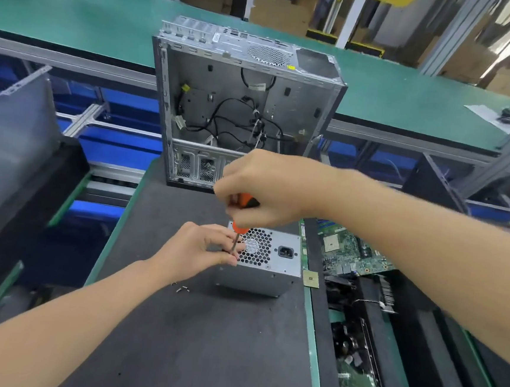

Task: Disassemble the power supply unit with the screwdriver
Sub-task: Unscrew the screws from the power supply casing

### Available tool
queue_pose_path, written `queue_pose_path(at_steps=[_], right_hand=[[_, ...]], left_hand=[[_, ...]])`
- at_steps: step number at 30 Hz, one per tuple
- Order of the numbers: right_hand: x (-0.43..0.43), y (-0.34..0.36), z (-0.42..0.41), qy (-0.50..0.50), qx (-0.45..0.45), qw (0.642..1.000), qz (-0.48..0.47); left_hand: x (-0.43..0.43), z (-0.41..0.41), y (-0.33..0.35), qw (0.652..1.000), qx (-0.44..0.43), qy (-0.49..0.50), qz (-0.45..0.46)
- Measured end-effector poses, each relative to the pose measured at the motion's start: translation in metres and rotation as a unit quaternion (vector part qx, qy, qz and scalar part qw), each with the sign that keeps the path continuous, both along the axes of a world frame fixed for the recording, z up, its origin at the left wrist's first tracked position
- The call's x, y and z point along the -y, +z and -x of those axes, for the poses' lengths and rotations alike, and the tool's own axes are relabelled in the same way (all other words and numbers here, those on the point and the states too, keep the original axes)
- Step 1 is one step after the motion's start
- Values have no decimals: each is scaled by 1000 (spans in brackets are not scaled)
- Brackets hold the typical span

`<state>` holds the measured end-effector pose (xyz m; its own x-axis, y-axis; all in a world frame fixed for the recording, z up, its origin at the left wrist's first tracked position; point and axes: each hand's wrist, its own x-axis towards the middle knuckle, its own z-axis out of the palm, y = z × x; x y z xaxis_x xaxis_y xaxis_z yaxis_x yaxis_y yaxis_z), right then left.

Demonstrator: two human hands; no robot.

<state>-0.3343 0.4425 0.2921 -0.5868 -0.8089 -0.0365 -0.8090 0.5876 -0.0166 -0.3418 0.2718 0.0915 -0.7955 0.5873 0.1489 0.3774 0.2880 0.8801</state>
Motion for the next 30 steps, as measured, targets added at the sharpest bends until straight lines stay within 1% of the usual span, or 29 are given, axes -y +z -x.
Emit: queue_pose_path(at_steps=[2,3,4,6,8,9,10,12,14,15,16,18,19,21,24,26,28,30], right_hand=[[8,-8,-16,-104,-27,993,52],[16,-14,-24,-168,-59,981,76],[25,-21,-30,-233,-100,963,89],[40,-30,-38,-355,-163,916,92],[47,-37,-38,-427,-172,883,92],[48,-41,-37,-436,-167,880,92],[48,-43,-34,-425,-165,886,89],[46,-39,-29,-359,-157,917,76],[36,-29,-21,-245,-97,964,47],[29,-23,-16,-175,-64,982,31],[22,-17,-12,-109,-40,993,22],[11,-7,-8,-16,-20,999,21],[9,-5,-7,8,-22,1000,20],[8,-6,-7,22,-32,999,20],[11,-9,-14,-24,-42,998,32],[17,-11,-21,-124,-76,988,59],[28,-15,-26,-272,-110,952,90],[39,-22,-28,-396,-125,906,79]], left_hand=[[0,-1,1,1000,6,10,0],[0,-2,1,1000,11,15,2],[-1,-4,3,1000,8,23,7],[-2,-6,7,999,-5,34,14],[-1,-8,10,999,-14,28,10],[-1,-7,9,1000,-18,20,7],[0,-5,6,1000,-15,11,8],[2,-1,0,1000,-12,-1,13],[4,0,-1,1000,10,-13,3],[4,1,-3,1000,12,-18,-5],[5,1,-5,1000,10,-22,-13],[4,2,-8,999,1,-26,-22],[4,2,-9,999,-3,-24,-22],[3,2,-10,1000,-1,-12,-21],[2,1,-7,1000,12,-6,-15],[1,1,-4,1000,12,-3,-3],[1,0,-2,1000,13,6,6],[0,-2,-2,1000,2,17,18]])
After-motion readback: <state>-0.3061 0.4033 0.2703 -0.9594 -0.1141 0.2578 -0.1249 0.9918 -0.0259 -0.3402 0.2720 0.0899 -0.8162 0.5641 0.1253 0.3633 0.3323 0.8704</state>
